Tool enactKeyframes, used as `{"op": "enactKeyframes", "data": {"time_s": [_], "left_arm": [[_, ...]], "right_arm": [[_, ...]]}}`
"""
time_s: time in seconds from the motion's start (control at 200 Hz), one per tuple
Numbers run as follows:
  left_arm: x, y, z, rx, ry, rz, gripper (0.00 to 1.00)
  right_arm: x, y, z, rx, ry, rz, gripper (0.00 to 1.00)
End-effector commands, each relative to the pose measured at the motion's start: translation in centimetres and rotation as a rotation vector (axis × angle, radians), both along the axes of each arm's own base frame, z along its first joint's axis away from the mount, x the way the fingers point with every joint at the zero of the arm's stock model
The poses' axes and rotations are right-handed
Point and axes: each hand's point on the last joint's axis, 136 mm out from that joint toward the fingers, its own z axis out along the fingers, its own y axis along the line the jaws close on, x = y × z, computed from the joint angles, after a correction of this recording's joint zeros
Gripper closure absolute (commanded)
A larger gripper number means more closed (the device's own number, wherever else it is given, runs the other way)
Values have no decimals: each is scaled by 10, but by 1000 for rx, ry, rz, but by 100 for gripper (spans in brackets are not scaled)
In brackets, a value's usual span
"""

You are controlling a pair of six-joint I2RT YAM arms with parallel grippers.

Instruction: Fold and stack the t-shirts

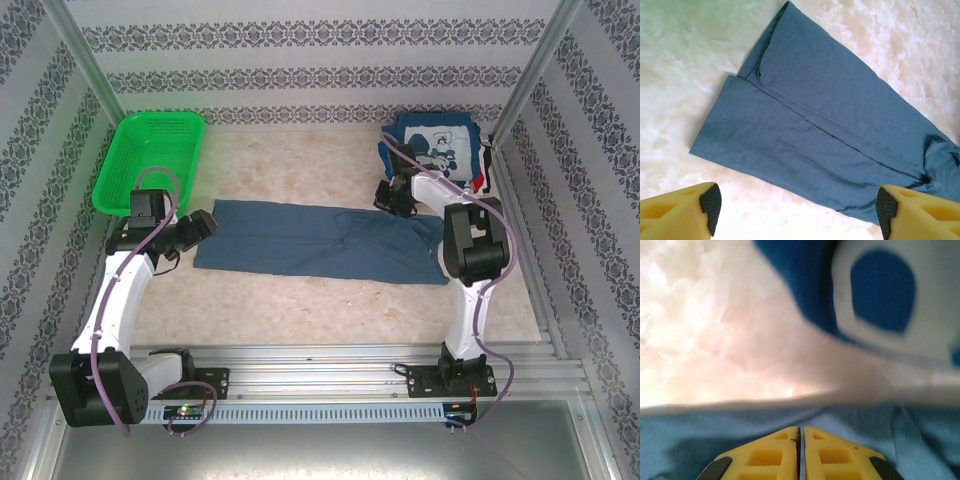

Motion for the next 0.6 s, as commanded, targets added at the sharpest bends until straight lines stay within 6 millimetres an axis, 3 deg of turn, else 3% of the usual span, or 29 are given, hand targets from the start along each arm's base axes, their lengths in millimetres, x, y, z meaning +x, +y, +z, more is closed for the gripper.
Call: {"op": "enactKeyframes", "data": {"time_s": [0.0, 0.16, 0.4, 0.595], "left_arm": [[-7, 1, 0, 26, 5, -9, 18], [-5, 0, -3, 15, 1, 2, 18], [-6, 2, -3, 25, 6, 1, 18], [-12, 2, -5, 34, 13, -1, 18]], "right_arm": [[-19, 12, 32, 56, -41, 16, 87], [-41, 30, 18, 134, 1, 14, 87], [-41, 50, -10, 155, 49, 16, 88], [-37, 51, -31, 123, 85, 9, 89]]}}
